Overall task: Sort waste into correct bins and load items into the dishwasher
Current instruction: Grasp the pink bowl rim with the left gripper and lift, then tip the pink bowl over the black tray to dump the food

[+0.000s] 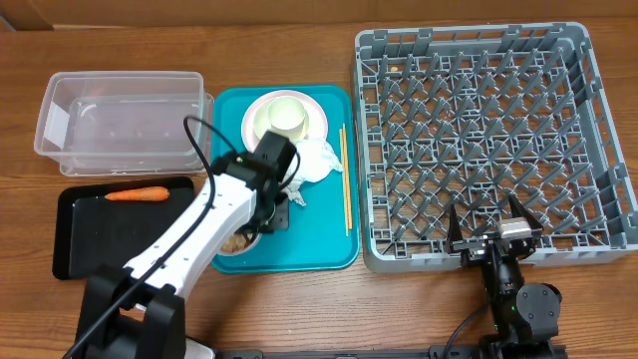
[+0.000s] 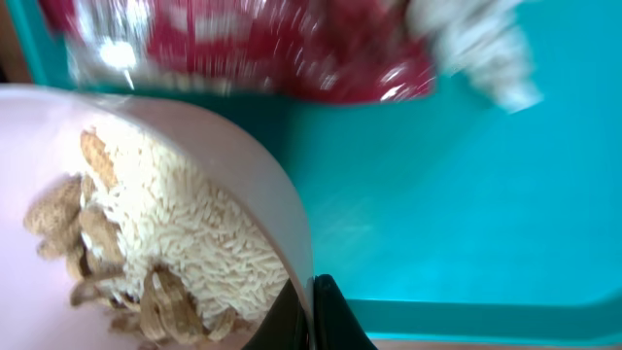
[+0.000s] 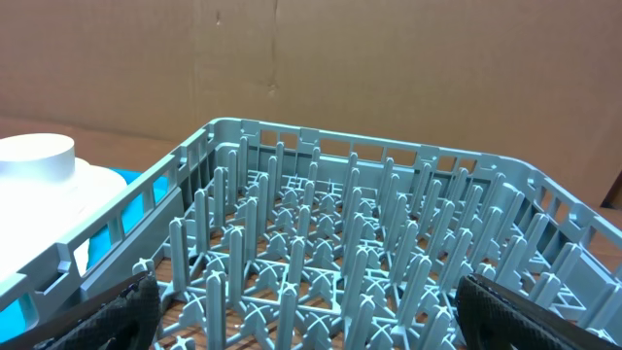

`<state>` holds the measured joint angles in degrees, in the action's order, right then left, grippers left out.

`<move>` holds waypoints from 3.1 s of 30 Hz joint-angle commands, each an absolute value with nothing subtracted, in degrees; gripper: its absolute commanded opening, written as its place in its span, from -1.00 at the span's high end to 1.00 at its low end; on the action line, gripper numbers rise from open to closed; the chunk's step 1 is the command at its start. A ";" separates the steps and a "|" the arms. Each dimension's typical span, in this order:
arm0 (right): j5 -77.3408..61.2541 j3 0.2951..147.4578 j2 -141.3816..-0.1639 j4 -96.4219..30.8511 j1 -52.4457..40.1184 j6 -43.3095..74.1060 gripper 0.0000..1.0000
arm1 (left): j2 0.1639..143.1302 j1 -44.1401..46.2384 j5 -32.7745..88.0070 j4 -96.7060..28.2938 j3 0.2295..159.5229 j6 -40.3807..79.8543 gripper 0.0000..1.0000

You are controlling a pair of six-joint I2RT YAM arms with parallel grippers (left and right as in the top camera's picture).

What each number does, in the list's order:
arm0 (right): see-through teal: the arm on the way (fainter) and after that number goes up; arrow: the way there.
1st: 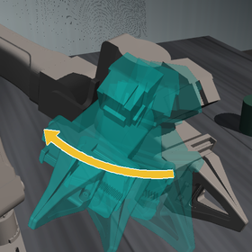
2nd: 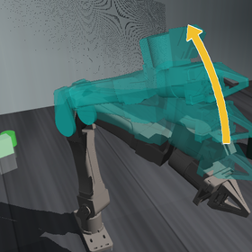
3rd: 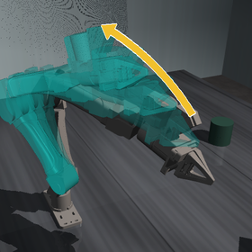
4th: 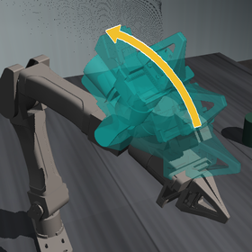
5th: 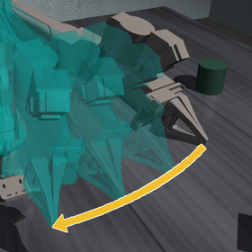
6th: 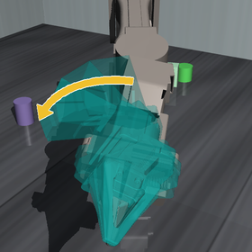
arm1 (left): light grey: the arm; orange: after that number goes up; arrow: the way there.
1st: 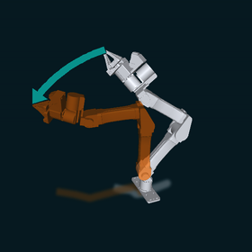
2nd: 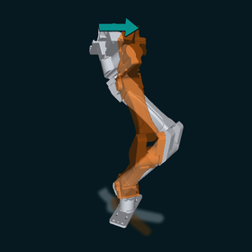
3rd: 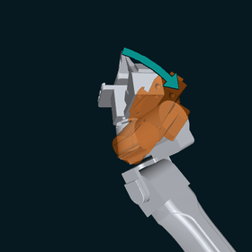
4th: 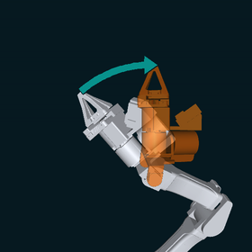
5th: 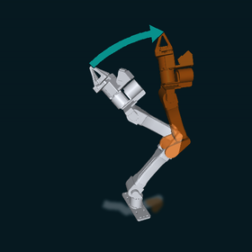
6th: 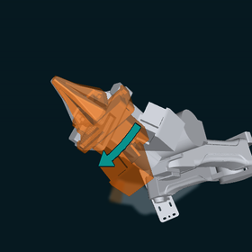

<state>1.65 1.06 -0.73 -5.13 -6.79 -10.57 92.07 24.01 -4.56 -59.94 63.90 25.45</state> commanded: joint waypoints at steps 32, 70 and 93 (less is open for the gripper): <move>1.37 0.45 -0.16 -4.64 -6.63 -10.57 -1.00 | 84.14 -4.47 2.74 -67.53 78.72 16.43 0.92; 1.37 0.45 -0.16 -4.64 -6.61 -10.57 -1.00 | 73.38 -47.07 43.64 -32.12 44.01 15.16 0.91; 1.37 0.45 -0.16 -4.64 -6.61 -10.57 -1.00 | 73.38 -47.35 61.56 -31.64 44.01 3.36 0.92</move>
